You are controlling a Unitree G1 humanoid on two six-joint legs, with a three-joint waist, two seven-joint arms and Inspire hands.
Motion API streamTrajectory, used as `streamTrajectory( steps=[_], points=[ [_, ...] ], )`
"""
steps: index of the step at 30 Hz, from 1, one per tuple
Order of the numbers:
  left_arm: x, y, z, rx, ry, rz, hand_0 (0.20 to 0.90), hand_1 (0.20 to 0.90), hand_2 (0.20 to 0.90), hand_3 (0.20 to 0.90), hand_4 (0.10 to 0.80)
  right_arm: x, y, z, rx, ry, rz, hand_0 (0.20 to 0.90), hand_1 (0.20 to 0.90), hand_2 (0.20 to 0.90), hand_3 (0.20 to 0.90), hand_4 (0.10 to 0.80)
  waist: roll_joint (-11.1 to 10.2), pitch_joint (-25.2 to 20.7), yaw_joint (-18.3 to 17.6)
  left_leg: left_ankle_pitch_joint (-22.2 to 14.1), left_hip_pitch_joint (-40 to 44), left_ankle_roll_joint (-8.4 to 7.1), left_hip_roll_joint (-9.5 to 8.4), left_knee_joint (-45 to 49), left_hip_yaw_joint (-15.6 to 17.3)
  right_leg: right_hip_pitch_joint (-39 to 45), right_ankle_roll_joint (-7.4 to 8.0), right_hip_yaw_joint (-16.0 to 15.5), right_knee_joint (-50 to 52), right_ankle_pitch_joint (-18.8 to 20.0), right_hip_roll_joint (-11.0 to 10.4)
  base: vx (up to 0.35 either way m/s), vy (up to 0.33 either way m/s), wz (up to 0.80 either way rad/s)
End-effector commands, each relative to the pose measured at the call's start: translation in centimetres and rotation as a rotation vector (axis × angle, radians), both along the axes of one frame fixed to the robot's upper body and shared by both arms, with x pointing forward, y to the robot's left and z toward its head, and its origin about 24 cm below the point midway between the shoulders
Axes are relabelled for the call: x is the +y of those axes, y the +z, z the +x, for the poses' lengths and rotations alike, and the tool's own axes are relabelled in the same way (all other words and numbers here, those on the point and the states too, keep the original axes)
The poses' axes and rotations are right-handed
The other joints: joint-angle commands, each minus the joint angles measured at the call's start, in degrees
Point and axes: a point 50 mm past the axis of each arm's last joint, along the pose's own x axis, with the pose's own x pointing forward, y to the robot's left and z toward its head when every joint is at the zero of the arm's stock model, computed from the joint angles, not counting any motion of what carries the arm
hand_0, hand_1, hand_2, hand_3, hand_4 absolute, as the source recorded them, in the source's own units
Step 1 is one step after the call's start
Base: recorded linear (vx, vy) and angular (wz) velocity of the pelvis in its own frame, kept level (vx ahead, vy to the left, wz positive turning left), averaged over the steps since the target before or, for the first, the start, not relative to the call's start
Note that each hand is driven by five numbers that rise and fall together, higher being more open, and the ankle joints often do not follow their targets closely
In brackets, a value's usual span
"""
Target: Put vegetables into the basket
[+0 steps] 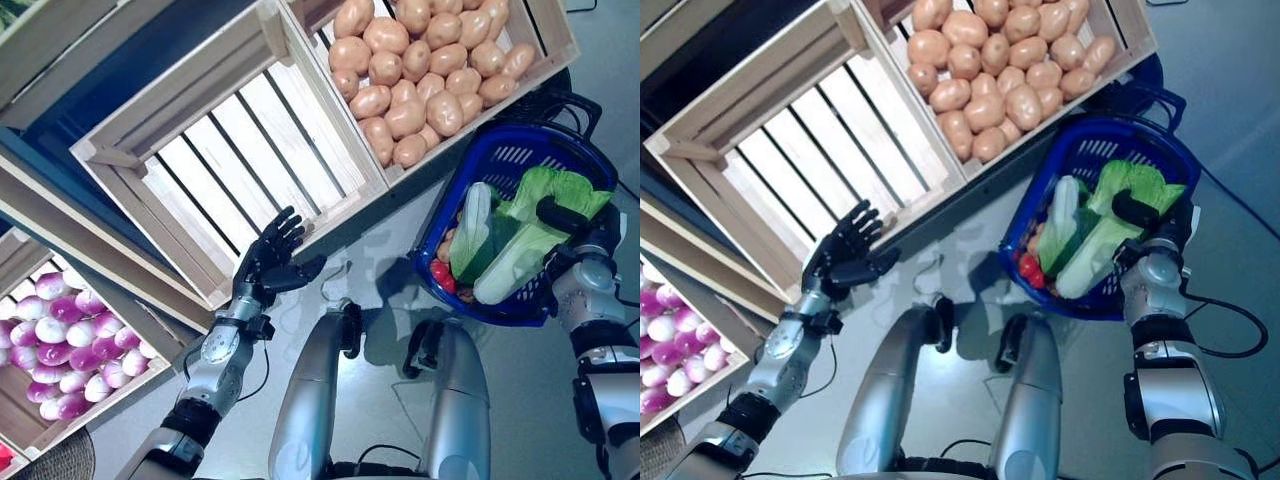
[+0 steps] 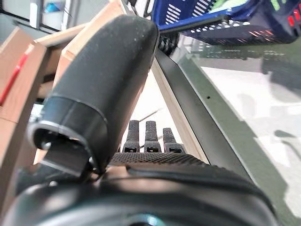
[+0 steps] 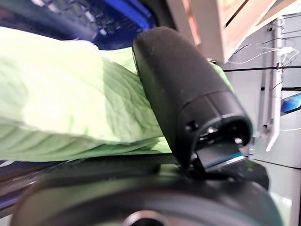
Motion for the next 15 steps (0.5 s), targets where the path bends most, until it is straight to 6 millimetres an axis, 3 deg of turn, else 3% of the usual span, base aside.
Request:
streamTrajectory(
  steps=[1, 15],
  points=[
    [-0.6, 5.1, -0.2, -0.294, -0.018, -0.038, 0.900, 0.900, 0.900, 0.900, 0.800, -1.0, 6.5, 0.4, -0.188, -0.032, -0.137, 0.900, 0.900, 0.900, 0.900, 0.800, 0.68, -0.89, -0.23, -7.25, 4.27, 3.87, -0.86, 3.88, 1.81, 3.14, -5.39, -1.36, -0.18, 3.09, 1.99, 0.000, 0.000, 0.00],
    [-0.6, 4.3, -0.6, -0.252, -0.049, -0.010, 0.900, 0.900, 0.900, 0.900, 0.800, -1.0, 5.6, 0.2, -0.174, 0.041, -0.129, 0.900, 0.900, 0.900, 0.900, 0.800, -0.85, -1.40, 0.26, -7.24, 4.98, 3.40, 0.06, 6.68, 1.07, 5.08, -5.78, -2.62, 0.98, 2.57, 2.59, 0.003, -0.010, 0.00]
  ],
)
